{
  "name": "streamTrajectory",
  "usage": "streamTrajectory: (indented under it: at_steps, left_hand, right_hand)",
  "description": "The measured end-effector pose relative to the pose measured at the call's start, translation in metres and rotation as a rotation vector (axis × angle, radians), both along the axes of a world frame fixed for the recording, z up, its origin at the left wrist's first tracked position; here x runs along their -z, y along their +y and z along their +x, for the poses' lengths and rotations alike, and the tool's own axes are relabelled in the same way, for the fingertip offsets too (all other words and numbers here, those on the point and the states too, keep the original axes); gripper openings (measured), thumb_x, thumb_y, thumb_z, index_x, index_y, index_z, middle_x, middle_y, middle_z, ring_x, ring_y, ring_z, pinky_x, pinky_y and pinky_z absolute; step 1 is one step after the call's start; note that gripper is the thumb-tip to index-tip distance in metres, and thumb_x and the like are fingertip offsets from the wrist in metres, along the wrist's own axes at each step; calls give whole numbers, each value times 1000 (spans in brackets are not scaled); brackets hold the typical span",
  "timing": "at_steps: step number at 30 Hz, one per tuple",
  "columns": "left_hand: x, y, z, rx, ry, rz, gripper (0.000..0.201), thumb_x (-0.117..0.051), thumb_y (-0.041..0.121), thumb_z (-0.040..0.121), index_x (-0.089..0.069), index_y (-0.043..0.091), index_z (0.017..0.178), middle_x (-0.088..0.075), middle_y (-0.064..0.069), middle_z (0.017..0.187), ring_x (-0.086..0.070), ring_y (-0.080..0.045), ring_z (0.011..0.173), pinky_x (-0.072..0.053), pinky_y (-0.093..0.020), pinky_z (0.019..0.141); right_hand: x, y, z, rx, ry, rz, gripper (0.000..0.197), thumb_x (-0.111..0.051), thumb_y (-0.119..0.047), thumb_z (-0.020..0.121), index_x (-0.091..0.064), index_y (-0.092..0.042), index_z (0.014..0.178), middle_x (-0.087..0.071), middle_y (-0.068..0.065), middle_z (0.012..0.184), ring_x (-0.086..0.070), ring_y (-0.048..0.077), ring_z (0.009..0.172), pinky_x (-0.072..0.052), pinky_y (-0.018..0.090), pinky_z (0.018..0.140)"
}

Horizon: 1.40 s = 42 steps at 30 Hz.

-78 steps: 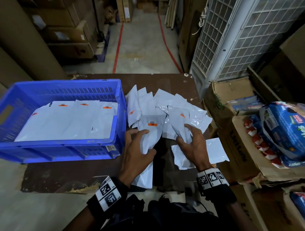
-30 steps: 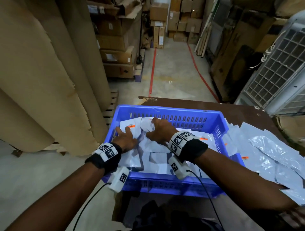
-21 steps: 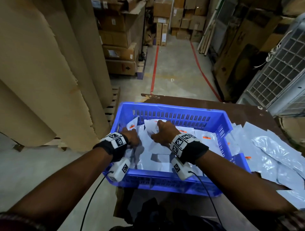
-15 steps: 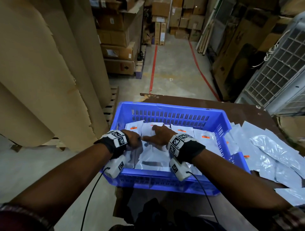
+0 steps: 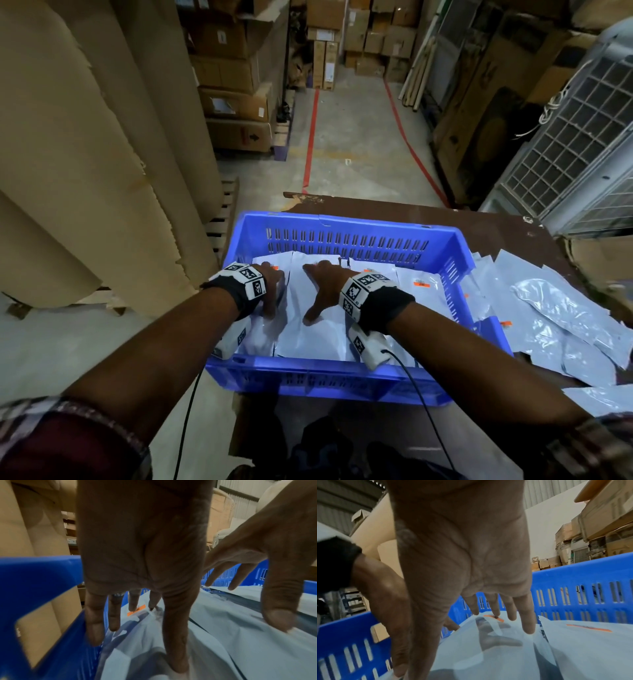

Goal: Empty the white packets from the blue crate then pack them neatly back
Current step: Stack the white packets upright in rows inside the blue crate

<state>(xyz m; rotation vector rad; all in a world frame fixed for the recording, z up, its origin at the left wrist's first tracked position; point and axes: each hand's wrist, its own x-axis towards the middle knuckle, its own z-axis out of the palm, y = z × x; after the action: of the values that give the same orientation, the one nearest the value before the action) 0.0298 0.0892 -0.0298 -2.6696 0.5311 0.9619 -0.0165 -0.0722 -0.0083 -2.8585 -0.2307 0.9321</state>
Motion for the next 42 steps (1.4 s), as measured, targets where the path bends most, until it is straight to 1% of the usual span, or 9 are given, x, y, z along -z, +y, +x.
streamTrajectory:
  at_steps: [5, 10, 16, 22, 26, 28, 31, 33, 42]
  left_hand:
    - [9, 1, 9, 17, 69, -57, 126, -87, 60, 39, -29, 37, 149, -37, 0, 154, -41, -23, 138, -40, -42, 109]
    - [13, -2, 1, 103, -2, -9, 127, -80, 73, 38, -26, 37, 147, -45, -4, 145, -52, -29, 126, -48, -49, 99]
    - [38, 6, -8, 62, -58, -31, 99, -61, 52, 83, 0, 29, 157, -20, -16, 161, -37, -36, 140, -42, -51, 107]
    - [43, 10, -5, -2, -76, -102, 102, -71, 57, 74, -22, 16, 153, -32, -14, 155, -41, -33, 137, -43, -47, 106]
    - [41, 10, 4, 3, 11, -13, 102, -83, 72, 39, -59, 12, 118, -60, -5, 117, -64, -25, 103, -56, -39, 86]
    - [27, 7, 5, -63, 34, -42, 90, -91, 62, 37, -63, 17, 110, -62, -4, 117, -65, -23, 100, -57, -39, 86]
    - [7, 4, 9, -139, 59, -64, 123, -94, 41, 51, -27, 14, 149, -31, -14, 151, -39, -33, 137, -42, -43, 108]
    - [-6, 1, 10, -114, 100, -83, 134, -91, 40, 60, -2, 19, 157, -12, -10, 161, -18, -30, 148, -28, -42, 117]
    - [4, -3, -4, -60, 133, -117, 135, -90, 39, 65, 7, 20, 157, -4, -4, 164, -10, -21, 151, -20, -38, 120]
  right_hand:
    - [19, -4, 10, -28, 43, -61, 148, -88, -65, 50, 4, -24, 157, -9, 8, 164, -18, 30, 150, -28, 54, 117]
    - [31, 0, 14, -95, 61, -112, 153, -82, -74, 49, 12, -20, 156, 0, 9, 166, -13, 35, 151, -17, 60, 119]
    - [45, 11, 13, -96, 72, -104, 138, -84, -55, 68, 14, -11, 156, 6, 14, 164, 2, 41, 150, -7, 57, 119]
    - [65, 7, 22, -57, 102, -44, 143, -86, -55, 66, 19, -17, 155, 19, 10, 163, 12, 42, 149, -8, 59, 119]
    - [61, -4, 24, -104, 98, -68, 148, -76, -77, 56, 20, -24, 155, 20, 8, 164, 10, 38, 150, -2, 64, 117]
    - [52, -8, 24, -113, 87, -36, 146, -76, -78, 55, 20, -30, 154, 17, 7, 164, 9, 37, 151, -3, 65, 117]
    - [38, -16, 26, -126, 43, 10, 147, -81, -74, 52, 15, -33, 155, 8, 6, 165, 2, 36, 151, -10, 63, 118]
    - [34, -20, 26, -121, 33, 5, 148, -82, -73, 50, 14, -31, 155, 10, 7, 165, 3, 36, 151, -10, 62, 119]
    - [46, -13, 7, -157, 73, -27, 147, -81, -73, 55, 19, -31, 154, 18, 7, 164, 13, 35, 150, -2, 62, 119]
